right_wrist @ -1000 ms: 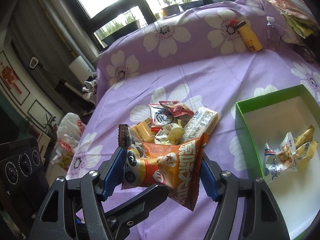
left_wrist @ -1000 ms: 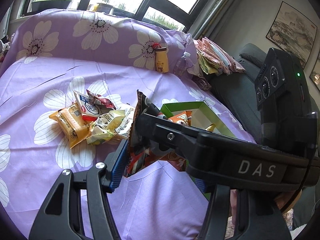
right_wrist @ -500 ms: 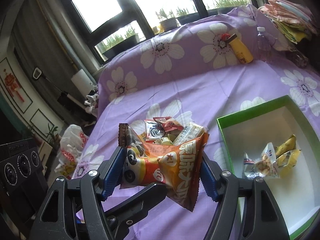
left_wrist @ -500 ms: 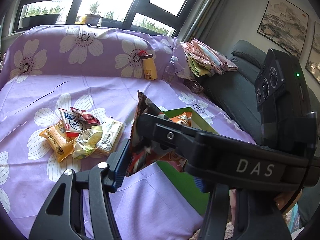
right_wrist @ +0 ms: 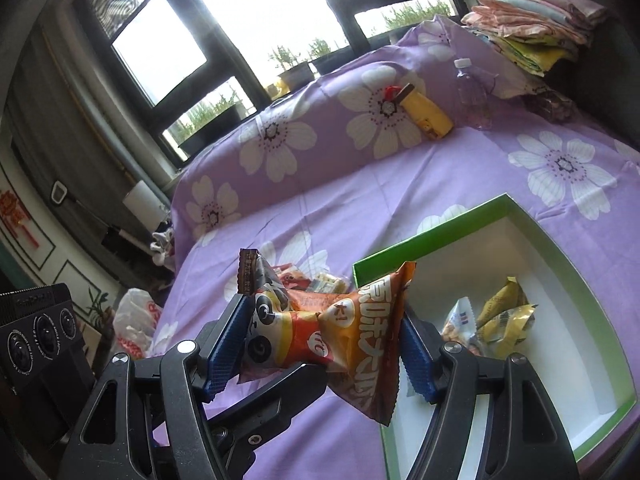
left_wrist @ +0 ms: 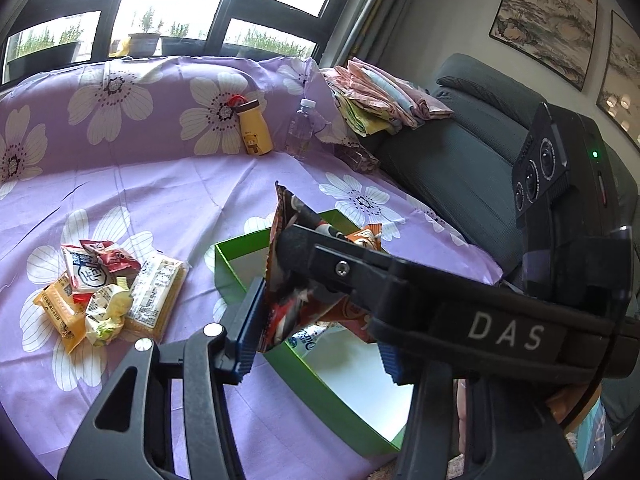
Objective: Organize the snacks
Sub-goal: 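Carry the panda-print bag with the right tool over the green box, then lower the panda-print bag into the green box and open the right tool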
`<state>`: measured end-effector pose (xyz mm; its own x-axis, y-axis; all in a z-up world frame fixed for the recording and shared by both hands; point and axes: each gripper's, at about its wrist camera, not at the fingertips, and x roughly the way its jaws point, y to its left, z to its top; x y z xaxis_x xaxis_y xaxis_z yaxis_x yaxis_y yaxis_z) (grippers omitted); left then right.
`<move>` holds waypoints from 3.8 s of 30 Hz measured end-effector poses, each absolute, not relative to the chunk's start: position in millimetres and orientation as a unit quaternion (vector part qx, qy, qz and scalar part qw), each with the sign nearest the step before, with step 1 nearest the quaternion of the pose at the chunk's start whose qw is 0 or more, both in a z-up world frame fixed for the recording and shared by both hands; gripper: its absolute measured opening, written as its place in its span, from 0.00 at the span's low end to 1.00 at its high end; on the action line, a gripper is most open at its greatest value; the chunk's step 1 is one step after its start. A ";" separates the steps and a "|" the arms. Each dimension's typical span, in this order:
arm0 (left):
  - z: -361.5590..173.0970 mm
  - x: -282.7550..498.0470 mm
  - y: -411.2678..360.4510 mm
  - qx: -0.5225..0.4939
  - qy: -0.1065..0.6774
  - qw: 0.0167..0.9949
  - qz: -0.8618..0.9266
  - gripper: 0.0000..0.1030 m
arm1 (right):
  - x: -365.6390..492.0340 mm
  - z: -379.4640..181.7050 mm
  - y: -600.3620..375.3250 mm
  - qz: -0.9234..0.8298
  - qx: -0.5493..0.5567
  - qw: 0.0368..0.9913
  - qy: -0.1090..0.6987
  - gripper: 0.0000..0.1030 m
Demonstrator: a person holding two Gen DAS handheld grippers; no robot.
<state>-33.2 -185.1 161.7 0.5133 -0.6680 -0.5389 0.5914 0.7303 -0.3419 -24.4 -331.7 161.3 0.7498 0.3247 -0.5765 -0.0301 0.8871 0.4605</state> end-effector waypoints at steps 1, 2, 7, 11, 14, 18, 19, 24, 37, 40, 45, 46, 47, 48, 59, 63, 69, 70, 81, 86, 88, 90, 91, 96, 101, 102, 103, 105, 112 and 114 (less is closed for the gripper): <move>161.1 -32.2 -189.8 -0.054 0.337 0.866 -0.365 0.48 | -24.3 160.3 -336.2 0.095 0.221 0.909 0.341 0.71; 160.3 -31.3 -194.3 -0.052 0.339 0.865 -0.366 0.48 | -24.3 159.0 -340.2 0.092 0.225 0.908 0.341 0.71; 153.6 -26.3 -212.6 -0.044 0.353 0.856 -0.375 0.48 | -21.0 152.2 -359.3 0.074 0.244 0.902 0.347 0.71; 148.3 -22.4 -225.0 -0.039 0.362 0.851 -0.379 0.48 | -19.6 146.2 -370.9 0.058 0.255 0.898 0.354 0.71; 144.2 -20.4 -232.2 -0.038 0.367 0.847 -0.382 0.48 | -18.6 141.7 -378.6 0.049 0.264 0.894 0.360 0.71; 139.1 -18.0 -241.2 -0.037 0.379 0.842 -0.383 0.48 | -16.5 135.6 -387.6 0.037 0.272 0.889 0.367 0.71; 138.3 -17.6 -243.5 -0.036 0.380 0.841 -0.383 0.48 | -16.4 133.7 -389.7 0.035 0.275 0.887 0.369 0.71; 132.7 -14.5 -250.7 -0.036 0.392 0.833 -0.389 0.48 | -14.4 127.7 -398.3 0.024 0.284 0.882 0.377 0.71; 117.7 -5.6 -270.2 -0.029 0.420 0.819 -0.389 0.48 | -8.7 111.1 -414.4 0.002 0.305 0.866 0.397 0.71; 115.1 -4.4 -272.6 -0.027 0.424 0.817 -0.389 0.48 | -8.0 108.4 -417.3 -0.002 0.308 0.863 0.400 0.71; 111.4 -2.4 -277.6 -0.027 0.430 0.813 -0.391 0.48 | -7.8 104.4 -421.0 -0.006 0.313 0.859 0.405 0.71; 110.8 -2.2 -279.4 -0.026 0.431 0.813 -0.391 0.48 | -7.3 103.5 -421.8 -0.007 0.314 0.858 0.406 0.71; 109.9 -2.4 -280.5 -0.025 0.432 0.812 -0.391 0.48 | -7.3 102.8 -422.5 -0.009 0.315 0.858 0.407 0.71; 109.2 -2.5 -281.3 -0.024 0.433 0.812 -0.391 0.48 | -7.4 102.0 -423.3 -0.010 0.315 0.857 0.408 0.71; 105.1 4.1 -294.1 -0.020 0.445 0.803 -0.396 0.47 | -9.1 95.5 -434.5 -0.025 0.326 0.851 0.412 0.71; 102.9 5.1 -298.4 -0.015 0.447 0.802 -0.397 0.47 | -8.4 92.8 -438.6 -0.028 0.333 0.848 0.413 0.71; 100.2 8.3 -300.3 -0.017 0.452 0.799 -0.396 0.47 | -7.5 89.8 -442.2 -0.030 0.338 0.844 0.415 0.71; 99.8 9.1 -300.7 -0.016 0.452 0.799 -0.397 0.47 | -7.6 89.6 -442.4 -0.030 0.339 0.844 0.414 0.71; 100.4 8.7 -300.8 -0.012 0.452 0.803 -0.389 0.46 | -8.0 88.9 -442.0 -0.025 0.340 0.844 0.414 0.71; 98.6 18.1 -292.3 -0.031 0.459 0.804 -0.376 0.46 | -2.7 91.9 -438.9 -0.017 0.336 0.846 0.413 0.71; 100.2 21.8 -288.5 -0.038 0.459 0.806 -0.371 0.46 | 2.1 93.3 -436.0 -0.011 0.333 0.848 0.413 0.71; 102.2 26.4 -285.6 -0.040 0.458 0.810 -0.365 0.46 | 7.9 95.0 -432.9 -0.005 0.331 0.850 0.411 0.71; 102.8 28.9 -284.1 -0.041 0.457 0.812 -0.361 0.46 | 11.2 95.7 -431.3 -0.002 0.328 0.851 0.411 0.71; 102.0 42.3 -277.4 -0.050 0.460 0.819 -0.340 0.45 | 26.0 96.4 -427.0 0.012 0.325 0.852 0.409 0.71; 93.5 56.2 -273.4 -0.055 0.475 0.819 -0.315 0.39 | 41.6 94.6 -426.1 0.019 0.323 0.855 0.406 0.71; 91.9 58.4 -272.5 -0.058 0.478 0.819 -0.311 0.32 | 43.6 93.7 -425.6 0.023 0.325 0.855 0.405 0.71; 90.5 60.1 -271.6 -0.062 0.480 0.819 -0.310 0.32 | 45.6 92.6 -424.9 0.029 0.327 0.854 0.403 0.71; 88.1 61.9 -270.8 -0.065 0.484 0.817 -0.308 0.32 | 49.0 90.1 -421.7 0.034 0.329 0.851 0.407 0.71; 82.1 66.5 -271.1 -0.060 0.489 0.819 -0.295 0.32 | 55.5 79.0 -423.8 0.032 0.338 0.841 0.422 0.71; 82.3 66.3 -272.1 -0.056 0.485 0.822 -0.293 0.32 | 55.7 77.2 -424.4 0.035 0.343 0.838 0.422 0.71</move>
<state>66.3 -272.1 82.3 0.3572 -0.5361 -0.7649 0.4269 0.8220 -0.3769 55.7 -424.4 77.2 0.6413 0.3479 -0.6839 0.2310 0.7623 0.6045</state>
